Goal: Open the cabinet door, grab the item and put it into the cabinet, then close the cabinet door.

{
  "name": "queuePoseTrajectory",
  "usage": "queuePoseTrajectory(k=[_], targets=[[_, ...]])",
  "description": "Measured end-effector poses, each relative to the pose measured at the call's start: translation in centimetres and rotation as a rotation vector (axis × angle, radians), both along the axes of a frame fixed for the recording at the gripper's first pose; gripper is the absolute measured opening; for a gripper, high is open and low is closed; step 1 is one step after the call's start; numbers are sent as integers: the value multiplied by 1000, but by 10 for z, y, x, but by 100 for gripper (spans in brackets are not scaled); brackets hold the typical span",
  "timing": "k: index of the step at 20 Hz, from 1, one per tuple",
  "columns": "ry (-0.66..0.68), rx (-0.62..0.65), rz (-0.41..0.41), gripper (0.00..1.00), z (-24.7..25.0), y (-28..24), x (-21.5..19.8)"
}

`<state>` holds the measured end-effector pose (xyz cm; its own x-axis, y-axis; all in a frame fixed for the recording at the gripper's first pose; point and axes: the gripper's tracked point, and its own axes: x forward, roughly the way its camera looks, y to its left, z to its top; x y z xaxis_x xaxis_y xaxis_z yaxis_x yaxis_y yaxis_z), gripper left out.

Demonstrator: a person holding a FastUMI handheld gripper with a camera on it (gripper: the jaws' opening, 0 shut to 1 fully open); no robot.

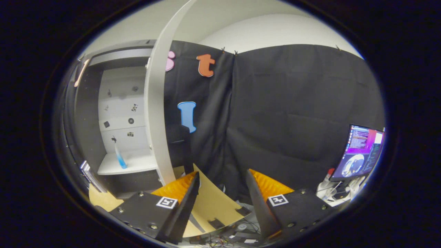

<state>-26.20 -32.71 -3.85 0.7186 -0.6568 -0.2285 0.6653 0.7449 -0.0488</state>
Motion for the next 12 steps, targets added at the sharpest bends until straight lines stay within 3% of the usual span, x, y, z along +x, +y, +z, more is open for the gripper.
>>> queuePoseTrajectory(k=[12], targets=[[-11,58,307,81,0,72,27]])
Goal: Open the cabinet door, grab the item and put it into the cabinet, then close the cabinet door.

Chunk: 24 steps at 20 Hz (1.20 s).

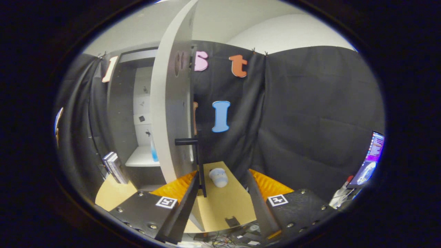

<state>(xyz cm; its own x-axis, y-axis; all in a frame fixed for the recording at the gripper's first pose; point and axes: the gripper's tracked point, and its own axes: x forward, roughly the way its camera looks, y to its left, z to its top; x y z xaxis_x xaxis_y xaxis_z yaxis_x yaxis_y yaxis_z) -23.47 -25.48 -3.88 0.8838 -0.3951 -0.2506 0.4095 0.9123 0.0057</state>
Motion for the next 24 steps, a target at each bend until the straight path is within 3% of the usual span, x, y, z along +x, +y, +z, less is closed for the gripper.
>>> queuePoseTrajectory(k=[11,24], targets=[[-33,126,301,81,-4,66,38],[10,143,504,81,-24,111,78]])
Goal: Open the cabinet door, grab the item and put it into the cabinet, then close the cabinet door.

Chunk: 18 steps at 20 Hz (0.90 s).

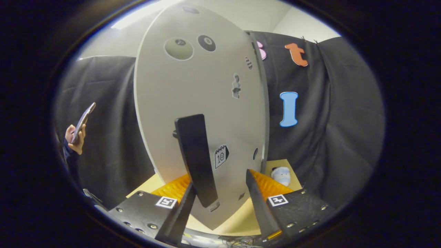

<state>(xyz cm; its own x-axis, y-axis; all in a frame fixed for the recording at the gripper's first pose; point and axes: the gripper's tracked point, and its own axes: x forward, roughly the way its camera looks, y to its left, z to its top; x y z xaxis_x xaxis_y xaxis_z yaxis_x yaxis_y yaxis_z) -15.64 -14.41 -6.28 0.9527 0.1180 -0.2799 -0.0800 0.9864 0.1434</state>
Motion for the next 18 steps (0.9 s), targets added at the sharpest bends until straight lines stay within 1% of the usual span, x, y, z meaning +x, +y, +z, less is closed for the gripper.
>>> queuePoseTrajectory(k=[1,3,6,8,12,15,16,18], targets=[[4,-1,16,81,-1,4,4],[-2,-10,23,82,0,6,12],[8,-29,33,91,0,10,12],[8,-53,44,91,1,12,11],[20,-36,90,87,1,20,7],[18,-22,122,87,0,24,6],[21,-12,135,87,0,27,6],[32,1,194,87,-3,39,5]])
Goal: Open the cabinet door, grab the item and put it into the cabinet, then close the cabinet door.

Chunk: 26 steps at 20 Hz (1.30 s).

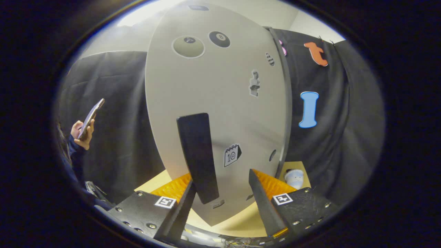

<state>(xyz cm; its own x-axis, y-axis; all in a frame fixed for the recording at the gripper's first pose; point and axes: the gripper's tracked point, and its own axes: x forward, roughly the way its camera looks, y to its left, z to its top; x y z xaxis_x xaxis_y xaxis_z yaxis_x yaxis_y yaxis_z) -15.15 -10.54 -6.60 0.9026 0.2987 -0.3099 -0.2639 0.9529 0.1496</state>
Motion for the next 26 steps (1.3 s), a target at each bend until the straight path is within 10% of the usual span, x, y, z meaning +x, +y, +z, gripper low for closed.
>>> queuePoseTrajectory(k=[26], targets=[[-44,-25,104,99,-12,84,83]])
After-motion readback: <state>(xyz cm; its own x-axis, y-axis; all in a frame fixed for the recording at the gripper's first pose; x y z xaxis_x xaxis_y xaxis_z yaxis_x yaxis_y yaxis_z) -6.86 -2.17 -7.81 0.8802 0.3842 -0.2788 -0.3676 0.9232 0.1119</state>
